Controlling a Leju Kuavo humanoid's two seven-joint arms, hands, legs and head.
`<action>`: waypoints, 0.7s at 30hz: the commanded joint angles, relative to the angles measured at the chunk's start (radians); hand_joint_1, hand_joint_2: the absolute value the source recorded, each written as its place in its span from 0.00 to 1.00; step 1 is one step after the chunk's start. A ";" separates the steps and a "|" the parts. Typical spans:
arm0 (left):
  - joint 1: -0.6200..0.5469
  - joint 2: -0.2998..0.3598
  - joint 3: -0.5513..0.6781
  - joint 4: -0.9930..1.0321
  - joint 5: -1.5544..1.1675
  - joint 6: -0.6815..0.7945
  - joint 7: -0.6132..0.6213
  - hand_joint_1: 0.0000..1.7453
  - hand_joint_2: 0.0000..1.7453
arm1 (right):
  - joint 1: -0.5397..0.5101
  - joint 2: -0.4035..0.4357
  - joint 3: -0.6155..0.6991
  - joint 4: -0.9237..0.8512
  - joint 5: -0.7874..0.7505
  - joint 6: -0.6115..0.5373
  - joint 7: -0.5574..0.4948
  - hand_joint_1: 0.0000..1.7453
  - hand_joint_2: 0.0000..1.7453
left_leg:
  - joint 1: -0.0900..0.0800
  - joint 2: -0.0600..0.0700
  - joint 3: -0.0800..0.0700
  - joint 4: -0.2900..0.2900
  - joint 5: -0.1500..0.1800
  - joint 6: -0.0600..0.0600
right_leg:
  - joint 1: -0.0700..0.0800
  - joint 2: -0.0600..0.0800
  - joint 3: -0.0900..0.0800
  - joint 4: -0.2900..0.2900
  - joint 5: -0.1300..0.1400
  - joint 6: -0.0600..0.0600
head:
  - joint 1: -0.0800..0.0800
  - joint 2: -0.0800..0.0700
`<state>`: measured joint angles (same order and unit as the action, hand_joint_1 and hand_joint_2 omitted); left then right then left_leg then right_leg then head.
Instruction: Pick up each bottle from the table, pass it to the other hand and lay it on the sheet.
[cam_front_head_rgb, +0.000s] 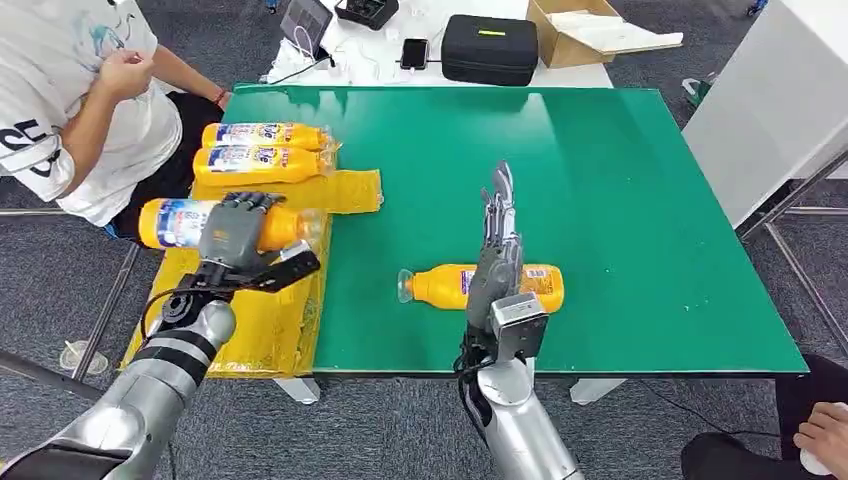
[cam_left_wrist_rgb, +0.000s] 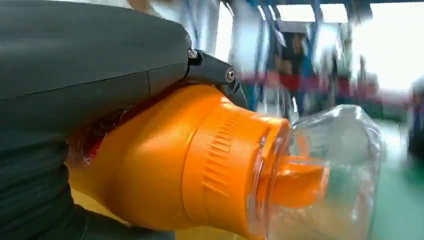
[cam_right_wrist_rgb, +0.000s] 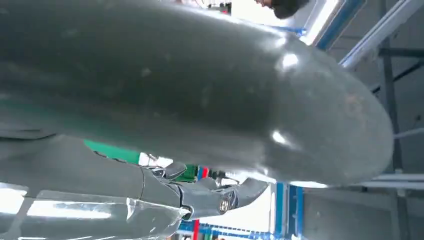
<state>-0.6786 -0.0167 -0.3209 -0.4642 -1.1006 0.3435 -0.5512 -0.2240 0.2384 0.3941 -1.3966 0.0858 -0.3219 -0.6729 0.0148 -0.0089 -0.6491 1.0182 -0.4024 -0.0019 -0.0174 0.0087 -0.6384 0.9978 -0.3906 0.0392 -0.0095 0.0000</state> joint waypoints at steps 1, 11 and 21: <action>-0.051 0.050 -0.104 0.174 0.042 -0.204 -0.062 1.00 1.00 | -0.070 -0.022 0.031 0.134 -0.008 0.042 0.016 0.00 0.00 | 0.001 0.004 0.005 0.000 -0.002 0.000 | 0.002 0.002 0.005 -0.001 -0.001 -0.002 | 0.000 0.000; -0.024 0.047 -0.080 0.167 0.090 -0.297 -0.098 1.00 1.00 | -0.088 -0.005 0.046 0.213 -0.002 0.068 0.023 0.00 0.00 | 0.001 0.002 0.002 0.000 -0.001 0.000 | 0.001 0.001 0.002 -0.001 0.000 -0.001 | 0.000 0.000; -0.007 0.045 -0.105 0.171 0.086 -0.347 -0.095 0.00 1.00 | -0.091 0.000 0.051 0.254 0.006 0.086 0.026 0.00 0.00 | 0.000 0.001 0.003 -0.001 -0.001 0.001 | 0.001 0.001 0.004 -0.001 -0.001 -0.001 | 0.000 0.000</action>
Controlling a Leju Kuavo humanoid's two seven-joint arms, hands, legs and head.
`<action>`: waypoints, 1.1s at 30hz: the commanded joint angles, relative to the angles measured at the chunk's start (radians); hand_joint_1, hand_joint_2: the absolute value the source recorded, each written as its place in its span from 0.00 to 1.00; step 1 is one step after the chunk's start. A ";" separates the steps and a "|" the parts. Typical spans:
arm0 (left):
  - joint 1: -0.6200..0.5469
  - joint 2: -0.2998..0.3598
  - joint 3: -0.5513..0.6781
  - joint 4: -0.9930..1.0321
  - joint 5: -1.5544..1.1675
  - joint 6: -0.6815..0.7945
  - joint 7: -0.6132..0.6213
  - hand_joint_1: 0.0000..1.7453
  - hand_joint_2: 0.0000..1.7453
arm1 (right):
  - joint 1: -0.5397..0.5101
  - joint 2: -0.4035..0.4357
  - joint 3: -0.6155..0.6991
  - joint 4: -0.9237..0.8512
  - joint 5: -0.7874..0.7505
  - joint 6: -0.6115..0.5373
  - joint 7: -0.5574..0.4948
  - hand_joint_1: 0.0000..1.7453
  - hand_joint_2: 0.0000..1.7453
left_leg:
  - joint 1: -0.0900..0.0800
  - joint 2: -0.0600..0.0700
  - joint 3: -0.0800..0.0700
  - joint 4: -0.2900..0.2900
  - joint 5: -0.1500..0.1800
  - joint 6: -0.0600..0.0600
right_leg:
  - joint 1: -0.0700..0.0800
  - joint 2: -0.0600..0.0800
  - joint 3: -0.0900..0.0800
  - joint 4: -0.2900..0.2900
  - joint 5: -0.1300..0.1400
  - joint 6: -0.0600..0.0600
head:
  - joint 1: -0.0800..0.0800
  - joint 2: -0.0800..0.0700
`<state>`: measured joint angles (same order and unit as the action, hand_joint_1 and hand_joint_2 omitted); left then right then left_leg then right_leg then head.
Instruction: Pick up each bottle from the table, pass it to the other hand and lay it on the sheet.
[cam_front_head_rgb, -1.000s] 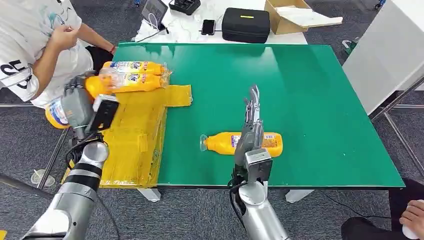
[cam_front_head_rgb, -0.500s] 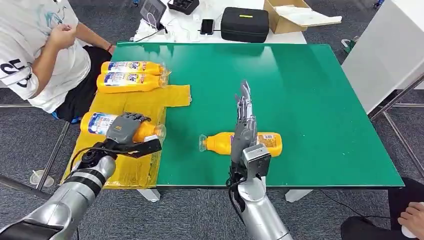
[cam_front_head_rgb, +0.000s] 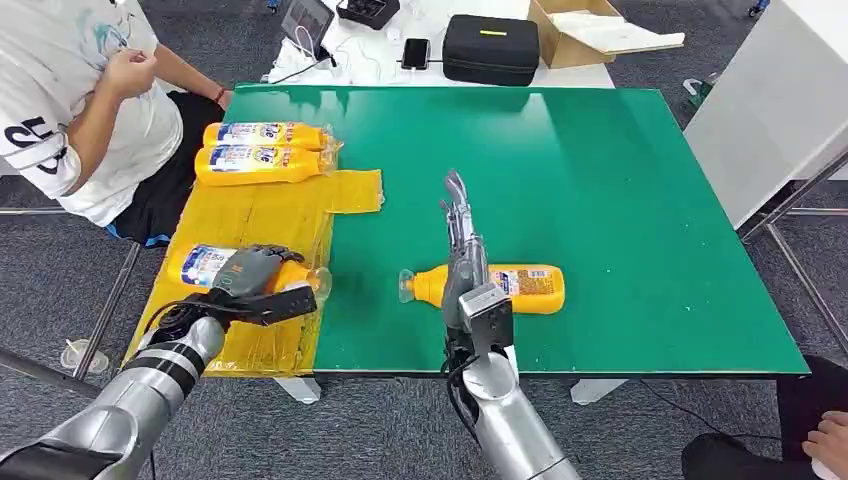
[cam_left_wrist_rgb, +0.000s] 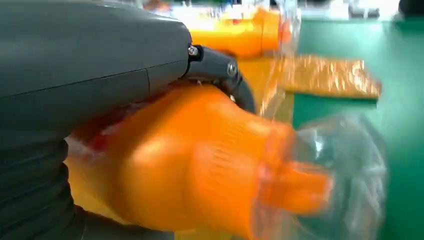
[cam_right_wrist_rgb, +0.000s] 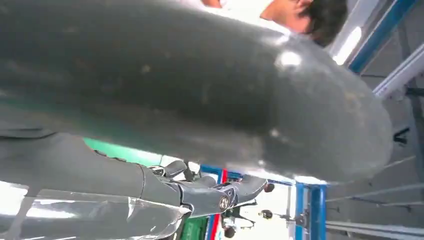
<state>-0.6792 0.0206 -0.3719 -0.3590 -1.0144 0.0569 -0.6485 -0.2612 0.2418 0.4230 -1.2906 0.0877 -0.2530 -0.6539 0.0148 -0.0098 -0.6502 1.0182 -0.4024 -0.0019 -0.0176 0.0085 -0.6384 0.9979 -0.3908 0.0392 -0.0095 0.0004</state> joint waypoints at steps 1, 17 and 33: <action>-0.007 0.008 -0.053 0.066 0.000 -0.061 0.002 0.00 1.00 | -0.054 -0.003 0.022 0.148 0.004 0.017 0.007 0.00 0.00 | 0.001 0.003 0.006 0.000 -0.002 0.001 | 0.002 0.001 0.005 -0.001 -0.001 -0.002 | 0.000 0.000; 0.018 0.028 0.021 0.026 0.209 -0.360 -0.050 0.00 0.00 | -0.074 0.004 -0.004 0.216 0.010 0.052 0.013 0.00 0.00 | 0.001 0.002 0.009 -0.001 -0.001 0.001 | 0.001 0.000 0.010 -0.002 0.000 -0.002 | 0.000 0.000; 0.166 -0.105 0.340 -0.347 0.938 -0.234 -0.050 0.00 1.00 | -0.140 -0.060 0.031 0.338 0.300 -0.088 0.207 0.00 1.00 | 0.000 -0.004 0.006 0.000 0.000 0.001 | 0.000 -0.003 0.007 -0.001 0.000 -0.001 | 0.000 0.000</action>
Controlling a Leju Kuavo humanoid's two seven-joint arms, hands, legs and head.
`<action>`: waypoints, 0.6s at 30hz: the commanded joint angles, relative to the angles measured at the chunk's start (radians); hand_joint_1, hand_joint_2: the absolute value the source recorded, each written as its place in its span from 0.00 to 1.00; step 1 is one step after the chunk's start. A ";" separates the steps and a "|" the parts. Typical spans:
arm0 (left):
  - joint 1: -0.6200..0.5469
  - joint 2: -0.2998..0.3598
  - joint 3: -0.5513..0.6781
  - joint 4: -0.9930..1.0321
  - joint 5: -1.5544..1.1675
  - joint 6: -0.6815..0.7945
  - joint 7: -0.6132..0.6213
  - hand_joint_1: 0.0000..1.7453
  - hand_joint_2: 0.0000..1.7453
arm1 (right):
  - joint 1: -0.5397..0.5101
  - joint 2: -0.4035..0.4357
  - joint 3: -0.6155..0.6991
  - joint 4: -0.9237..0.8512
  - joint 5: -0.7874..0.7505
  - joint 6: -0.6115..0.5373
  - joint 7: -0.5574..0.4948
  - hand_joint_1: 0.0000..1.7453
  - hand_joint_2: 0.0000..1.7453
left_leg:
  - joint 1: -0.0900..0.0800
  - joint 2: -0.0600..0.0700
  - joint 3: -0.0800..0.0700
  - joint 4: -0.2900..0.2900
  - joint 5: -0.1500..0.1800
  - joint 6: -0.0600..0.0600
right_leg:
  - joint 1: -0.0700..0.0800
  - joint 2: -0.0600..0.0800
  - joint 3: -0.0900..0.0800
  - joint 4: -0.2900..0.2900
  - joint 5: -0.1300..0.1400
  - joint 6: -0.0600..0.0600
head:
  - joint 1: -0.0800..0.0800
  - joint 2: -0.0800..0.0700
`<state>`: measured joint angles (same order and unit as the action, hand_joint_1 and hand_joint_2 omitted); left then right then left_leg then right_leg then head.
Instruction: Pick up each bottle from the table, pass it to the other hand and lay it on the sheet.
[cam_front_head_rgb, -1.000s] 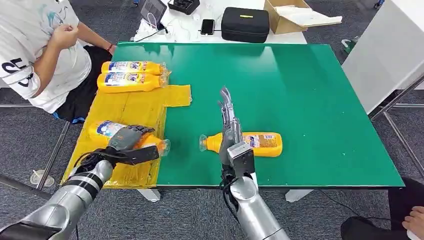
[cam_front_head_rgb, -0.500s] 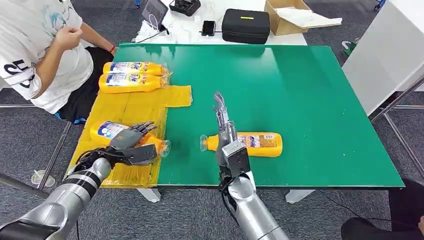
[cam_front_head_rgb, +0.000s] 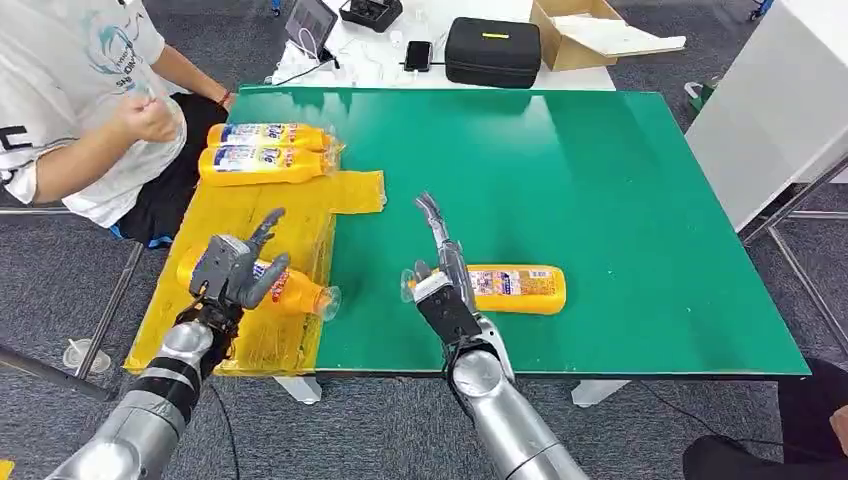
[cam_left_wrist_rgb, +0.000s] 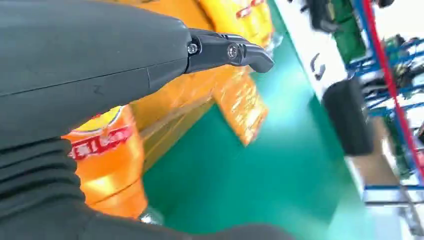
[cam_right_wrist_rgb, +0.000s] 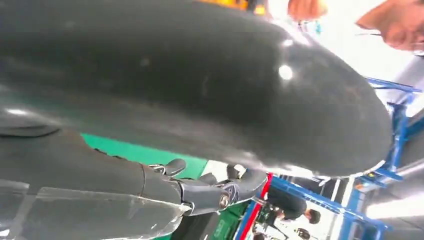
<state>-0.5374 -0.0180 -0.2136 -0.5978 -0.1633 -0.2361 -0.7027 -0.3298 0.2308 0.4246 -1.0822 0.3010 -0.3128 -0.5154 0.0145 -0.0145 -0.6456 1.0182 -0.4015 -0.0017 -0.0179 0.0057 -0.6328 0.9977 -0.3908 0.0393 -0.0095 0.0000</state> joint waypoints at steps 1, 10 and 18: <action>0.030 -0.088 0.237 -0.146 0.111 0.109 0.005 0.00 1.00 | -0.075 -0.057 0.025 0.140 0.118 -0.032 0.100 0.00 1.00 | 0.001 0.002 0.004 0.000 -0.002 0.001 | 0.002 0.000 0.004 -0.001 -0.001 -0.002 | 0.000 0.000; 0.087 -0.123 0.392 -0.346 0.112 0.306 0.005 0.00 1.00 | -0.212 -0.206 0.077 0.347 0.389 0.152 0.366 0.00 1.00 | 0.001 0.003 0.002 0.000 -0.001 0.001 | 0.002 0.001 0.002 -0.002 0.000 -0.001 | 0.000 0.000; 0.093 -0.124 0.355 -0.293 0.075 0.301 0.005 0.00 1.00 | -0.235 -0.282 0.100 0.362 0.406 0.266 0.404 0.00 1.00 | 0.000 0.001 0.001 0.001 -0.001 0.001 | 0.001 -0.001 0.002 -0.001 -0.001 -0.001 | 0.000 0.000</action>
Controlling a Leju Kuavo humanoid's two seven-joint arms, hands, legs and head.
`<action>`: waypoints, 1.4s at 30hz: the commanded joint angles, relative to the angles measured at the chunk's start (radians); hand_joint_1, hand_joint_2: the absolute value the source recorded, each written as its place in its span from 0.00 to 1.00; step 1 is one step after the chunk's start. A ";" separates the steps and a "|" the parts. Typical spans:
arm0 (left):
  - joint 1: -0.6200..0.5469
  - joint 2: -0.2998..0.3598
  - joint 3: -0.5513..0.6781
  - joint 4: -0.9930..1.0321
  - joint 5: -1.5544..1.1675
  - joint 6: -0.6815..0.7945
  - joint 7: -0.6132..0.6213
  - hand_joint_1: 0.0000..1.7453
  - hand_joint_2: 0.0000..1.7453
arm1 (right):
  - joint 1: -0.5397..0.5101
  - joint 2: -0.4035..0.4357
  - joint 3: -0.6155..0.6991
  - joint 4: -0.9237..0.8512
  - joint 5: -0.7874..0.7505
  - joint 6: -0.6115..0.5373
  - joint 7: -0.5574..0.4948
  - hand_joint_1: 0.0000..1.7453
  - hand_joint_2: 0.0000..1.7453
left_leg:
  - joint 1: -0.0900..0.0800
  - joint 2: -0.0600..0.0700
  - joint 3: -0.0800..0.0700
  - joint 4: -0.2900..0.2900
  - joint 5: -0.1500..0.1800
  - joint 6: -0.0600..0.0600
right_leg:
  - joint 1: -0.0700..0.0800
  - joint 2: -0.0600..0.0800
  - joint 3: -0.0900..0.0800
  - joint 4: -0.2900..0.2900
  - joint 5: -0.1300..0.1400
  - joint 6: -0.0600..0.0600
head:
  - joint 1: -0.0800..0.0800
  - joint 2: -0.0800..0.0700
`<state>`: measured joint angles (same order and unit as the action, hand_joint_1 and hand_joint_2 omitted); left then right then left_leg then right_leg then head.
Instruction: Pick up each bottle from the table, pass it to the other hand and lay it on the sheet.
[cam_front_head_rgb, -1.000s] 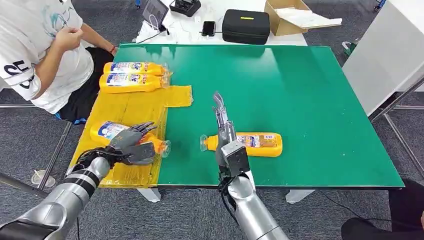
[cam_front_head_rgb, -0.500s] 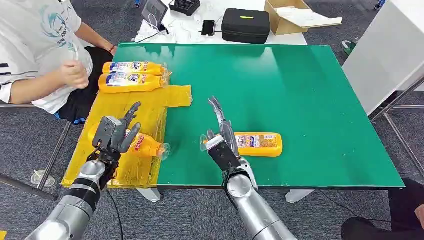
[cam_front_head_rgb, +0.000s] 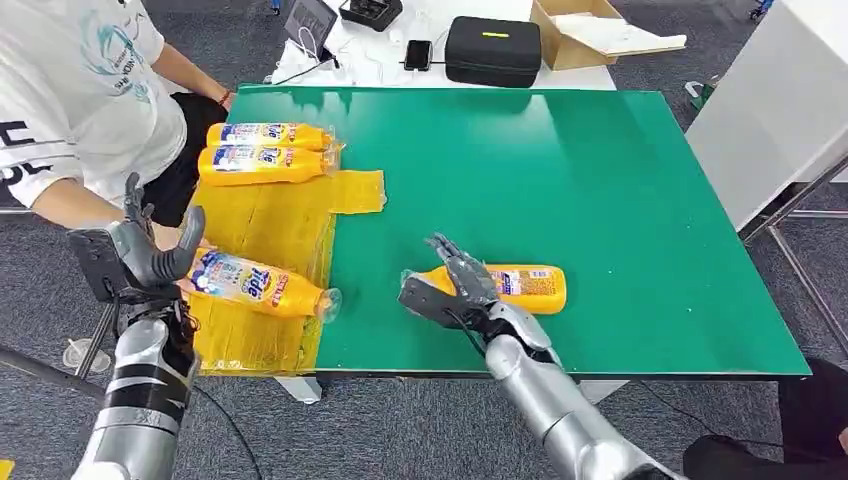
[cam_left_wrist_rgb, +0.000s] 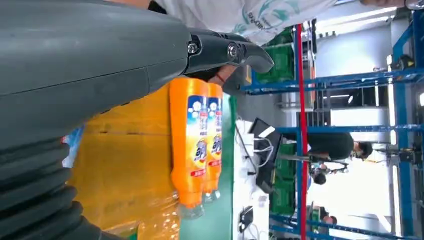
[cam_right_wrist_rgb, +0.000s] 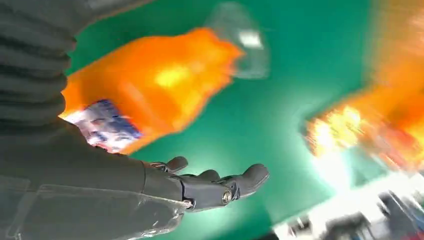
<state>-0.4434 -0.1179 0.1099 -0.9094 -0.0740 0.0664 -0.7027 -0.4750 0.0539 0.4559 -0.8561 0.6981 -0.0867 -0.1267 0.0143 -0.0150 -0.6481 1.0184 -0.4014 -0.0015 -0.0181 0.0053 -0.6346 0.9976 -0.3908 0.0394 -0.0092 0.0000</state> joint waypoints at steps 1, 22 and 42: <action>-0.001 -0.020 0.021 0.021 -0.019 -0.002 0.005 0.00 1.00 | -0.090 -0.108 0.074 0.133 0.012 0.045 0.018 0.00 1.00 | 0.000 0.001 0.002 0.000 -0.001 0.001 | 0.001 0.000 0.003 0.000 -0.001 -0.001 | 0.000 0.000; -0.009 -0.005 -0.038 0.095 -0.042 0.013 0.005 0.00 1.00 | -0.116 -0.205 0.145 0.121 0.034 0.172 0.034 0.00 1.00 | 0.001 0.001 0.008 0.000 -0.003 0.001 | 0.002 -0.002 0.008 -0.002 -0.002 -0.003 | 0.000 0.000; -0.009 -0.011 -0.033 0.141 -0.038 0.002 0.005 0.00 1.00 | -0.067 -0.273 0.171 0.065 0.021 0.218 0.073 0.00 1.00 | 0.001 -0.001 0.004 0.000 -0.001 0.001 | 0.002 -0.002 0.005 -0.002 -0.001 -0.001 | 0.000 0.000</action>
<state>-0.4185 -0.1316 0.0877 -0.8465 -0.1133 0.0748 -0.7023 -0.5614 -0.1846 0.5775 -0.8118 0.7248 0.1018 -0.0656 0.0144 -0.0146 -0.6467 1.0187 -0.4015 -0.0014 -0.0179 0.0056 -0.6341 0.9973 -0.3907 0.0396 -0.0095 0.0000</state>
